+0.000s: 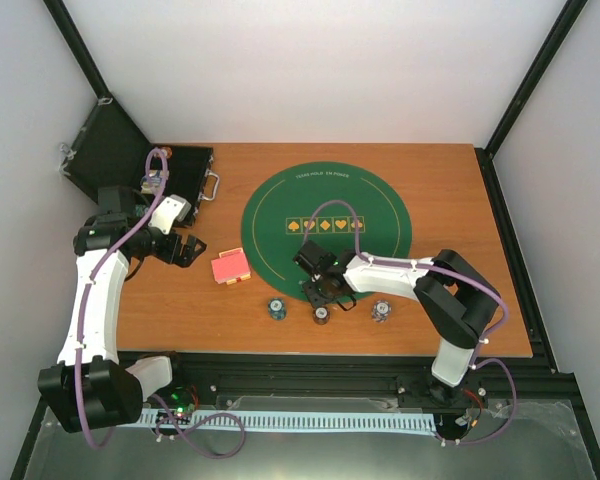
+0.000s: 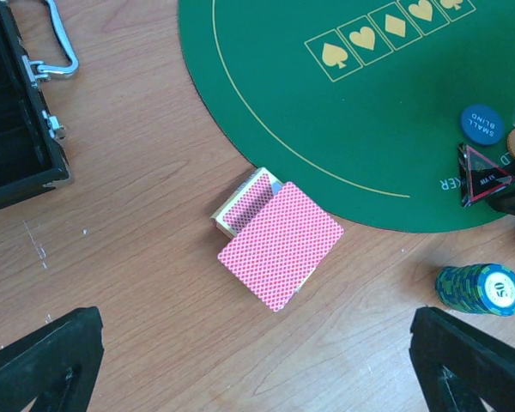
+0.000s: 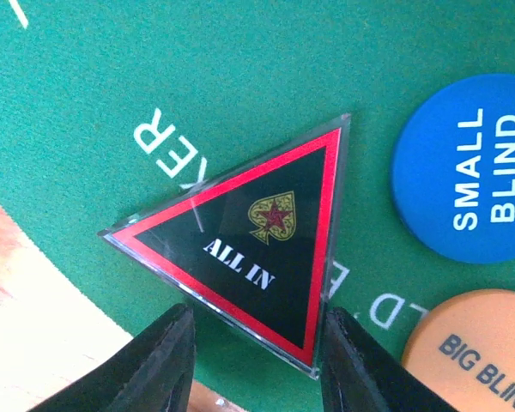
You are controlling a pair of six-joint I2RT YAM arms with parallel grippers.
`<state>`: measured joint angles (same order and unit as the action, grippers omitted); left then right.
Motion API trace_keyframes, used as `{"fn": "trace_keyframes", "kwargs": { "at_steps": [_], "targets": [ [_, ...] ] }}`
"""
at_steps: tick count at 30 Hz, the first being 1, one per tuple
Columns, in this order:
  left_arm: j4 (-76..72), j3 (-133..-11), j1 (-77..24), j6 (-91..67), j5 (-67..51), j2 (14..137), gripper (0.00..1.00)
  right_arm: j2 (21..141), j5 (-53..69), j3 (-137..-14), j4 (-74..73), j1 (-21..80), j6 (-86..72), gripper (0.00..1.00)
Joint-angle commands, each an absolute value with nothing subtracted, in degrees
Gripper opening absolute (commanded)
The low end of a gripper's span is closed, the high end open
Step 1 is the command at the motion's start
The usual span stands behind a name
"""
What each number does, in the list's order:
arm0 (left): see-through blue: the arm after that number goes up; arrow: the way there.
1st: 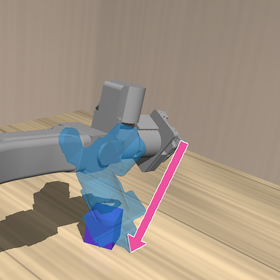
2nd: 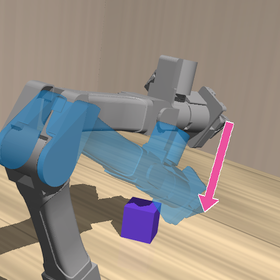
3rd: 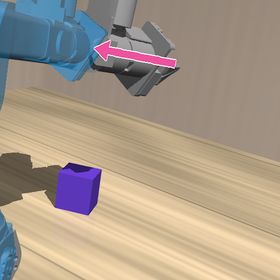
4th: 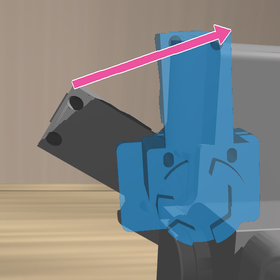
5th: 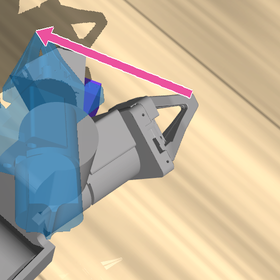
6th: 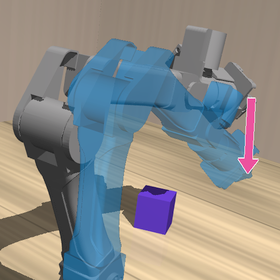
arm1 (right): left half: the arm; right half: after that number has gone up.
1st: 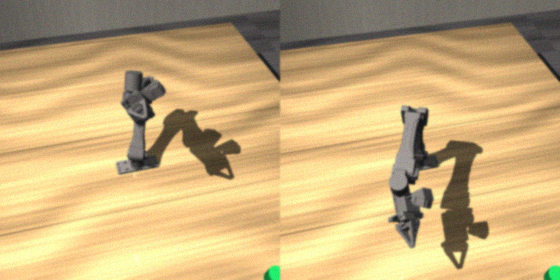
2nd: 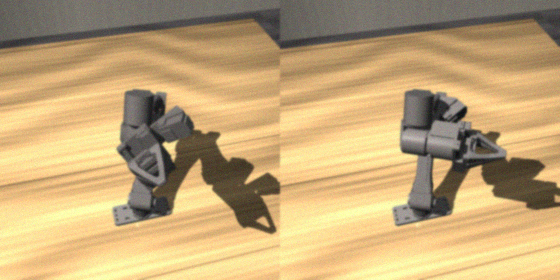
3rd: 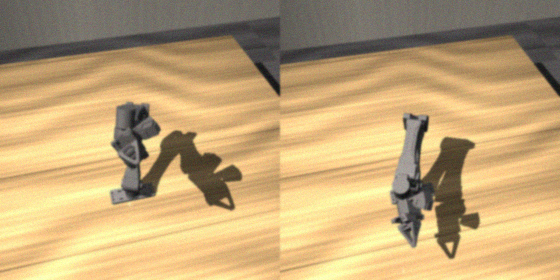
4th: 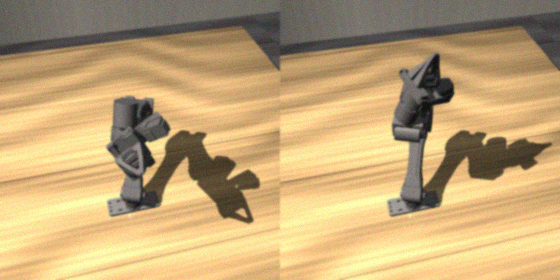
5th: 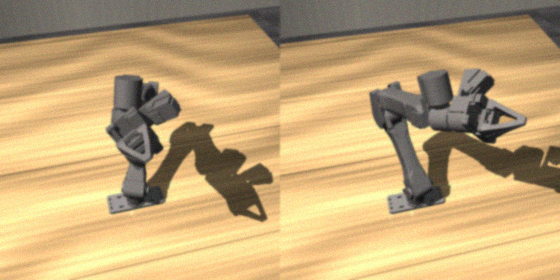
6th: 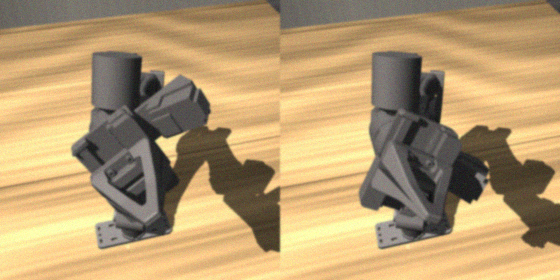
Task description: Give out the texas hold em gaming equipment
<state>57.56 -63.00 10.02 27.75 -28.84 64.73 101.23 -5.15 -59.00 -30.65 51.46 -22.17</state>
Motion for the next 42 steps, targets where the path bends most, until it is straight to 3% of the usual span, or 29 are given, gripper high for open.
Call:
{"fn": "trace_keyframes", "kwargs": {
  "at_steps": [1, 15, 24, 37, 42],
  "targets": [
    [58.58, -65.1, 10.54, 28.4, -30.22, 64.34, 1.0, 101.19, -4.79, -59.99, -30.69, 51.33, -21.4, 0.4],
    [58.52, -65.92, 10.49, 27.83, -28.56, 62.5, 1.0, 110.22, -4.92, -69.6, -30.16, 49.76, -19.04, 0.33],
    [59.56, -64.85, 10.59, 28.55, -29.06, 64.0, 1.0, 121.69, -6.99, -85.46, -32.5, 48.86, -16.29, 0.26],
    [62.0, -65.41, 10.61, 29.95, -33.21, 65.4, 1.0, 140.12, -4.43, -114.52, -40.11, 45.02, -12.25, 0.26],
    [61.72, -65.36, 10.55, 30.21, -33.53, 66.32, 1.0, 142.63, -3.89, -119.98, -41.98, 43.96, -12.55, 0.26]
  ]
}}
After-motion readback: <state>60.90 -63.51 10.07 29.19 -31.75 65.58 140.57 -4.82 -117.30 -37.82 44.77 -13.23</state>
